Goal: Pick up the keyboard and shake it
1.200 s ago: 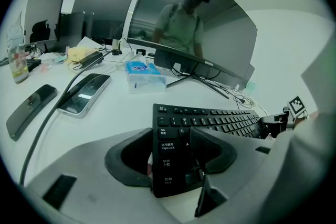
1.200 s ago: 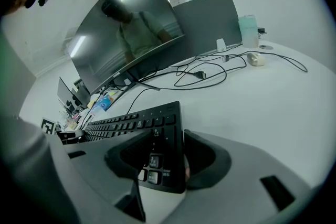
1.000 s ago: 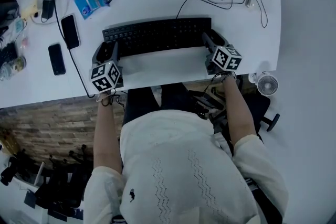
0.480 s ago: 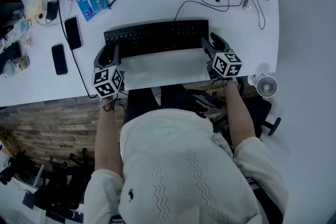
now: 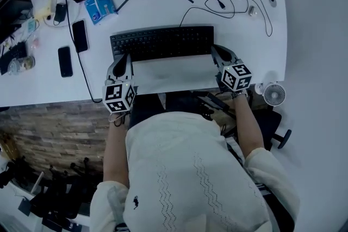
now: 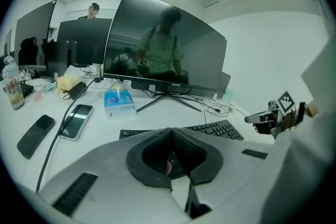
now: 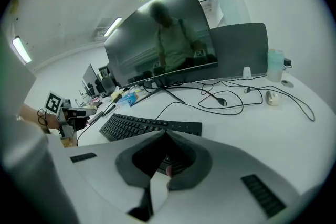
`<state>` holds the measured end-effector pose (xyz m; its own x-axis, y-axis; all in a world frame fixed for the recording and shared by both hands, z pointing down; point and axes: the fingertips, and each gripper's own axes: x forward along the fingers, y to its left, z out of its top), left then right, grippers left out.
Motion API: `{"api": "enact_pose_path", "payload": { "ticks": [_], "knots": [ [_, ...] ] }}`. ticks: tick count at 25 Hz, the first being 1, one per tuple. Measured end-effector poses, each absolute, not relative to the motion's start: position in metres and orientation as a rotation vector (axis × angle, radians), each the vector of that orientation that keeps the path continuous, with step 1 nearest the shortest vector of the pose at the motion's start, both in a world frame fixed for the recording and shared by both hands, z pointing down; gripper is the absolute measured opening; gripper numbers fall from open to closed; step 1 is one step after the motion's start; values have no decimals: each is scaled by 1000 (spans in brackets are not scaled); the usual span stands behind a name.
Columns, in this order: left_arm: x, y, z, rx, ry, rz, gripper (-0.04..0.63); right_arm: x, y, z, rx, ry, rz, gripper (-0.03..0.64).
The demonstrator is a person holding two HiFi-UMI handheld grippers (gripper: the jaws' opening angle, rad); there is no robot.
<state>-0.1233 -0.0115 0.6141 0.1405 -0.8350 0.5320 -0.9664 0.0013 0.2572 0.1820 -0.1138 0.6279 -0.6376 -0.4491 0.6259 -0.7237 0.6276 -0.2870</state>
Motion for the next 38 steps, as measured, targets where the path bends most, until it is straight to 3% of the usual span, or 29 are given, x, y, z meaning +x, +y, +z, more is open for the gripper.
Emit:
{"api": "enact_pose_path", "payload": {
  "ticks": [19, 31, 38],
  "knots": [
    [-115, 29, 486, 1888, -2008, 34, 15, 216, -100, 455, 970, -2603, 570, 0],
    [-106, 38, 380, 1966, -2156, -182, 15, 175, -64, 313, 881, -2883, 466, 0],
    [-92, 34, 356, 2039, -2161, -227, 15, 154, -53, 286, 832, -3010, 425, 0]
  ]
}}
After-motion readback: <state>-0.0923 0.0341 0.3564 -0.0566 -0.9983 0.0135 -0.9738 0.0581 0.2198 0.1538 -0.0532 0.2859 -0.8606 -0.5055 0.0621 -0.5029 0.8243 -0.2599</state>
